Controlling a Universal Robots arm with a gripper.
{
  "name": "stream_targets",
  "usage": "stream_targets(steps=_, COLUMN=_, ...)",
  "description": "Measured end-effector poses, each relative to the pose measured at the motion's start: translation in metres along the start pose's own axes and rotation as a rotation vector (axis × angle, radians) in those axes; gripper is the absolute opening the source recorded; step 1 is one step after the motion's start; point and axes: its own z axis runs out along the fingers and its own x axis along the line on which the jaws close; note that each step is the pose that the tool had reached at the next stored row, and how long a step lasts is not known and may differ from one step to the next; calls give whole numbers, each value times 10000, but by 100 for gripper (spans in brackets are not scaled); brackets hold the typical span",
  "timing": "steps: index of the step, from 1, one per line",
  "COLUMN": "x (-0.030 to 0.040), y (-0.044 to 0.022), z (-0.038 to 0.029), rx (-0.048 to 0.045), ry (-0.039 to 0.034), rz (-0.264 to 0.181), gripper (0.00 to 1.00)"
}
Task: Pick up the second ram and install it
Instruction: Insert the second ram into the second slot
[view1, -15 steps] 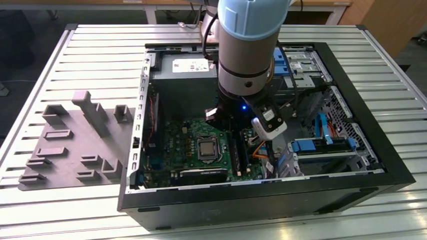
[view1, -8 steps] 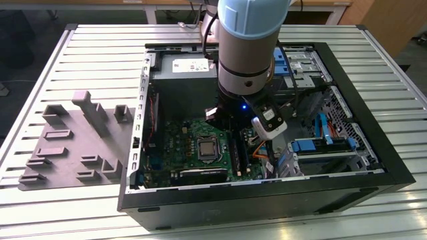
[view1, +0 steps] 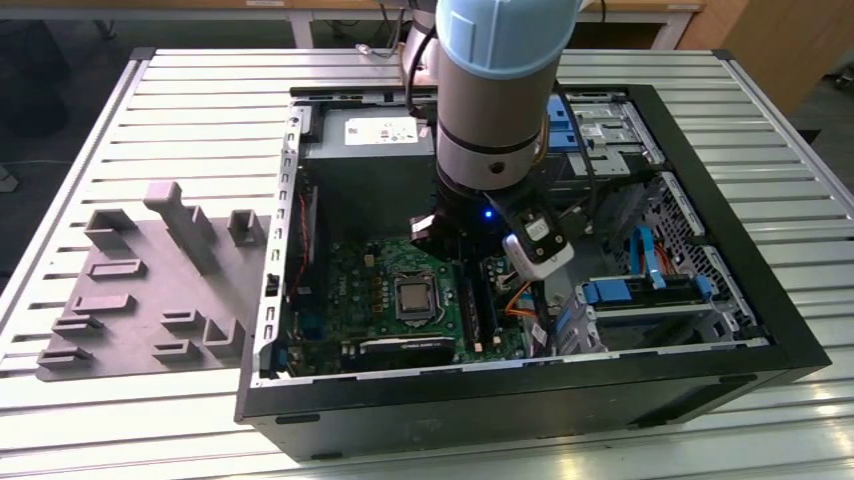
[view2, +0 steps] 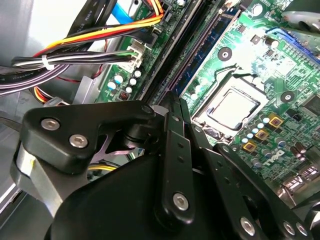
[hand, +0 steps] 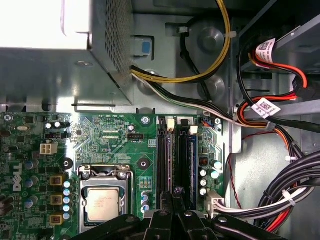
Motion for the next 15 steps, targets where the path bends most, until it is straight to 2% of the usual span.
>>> stream_targets(steps=15, x=1, y=-1, z=20, rx=3, ry=-5, rz=103, gripper=11)
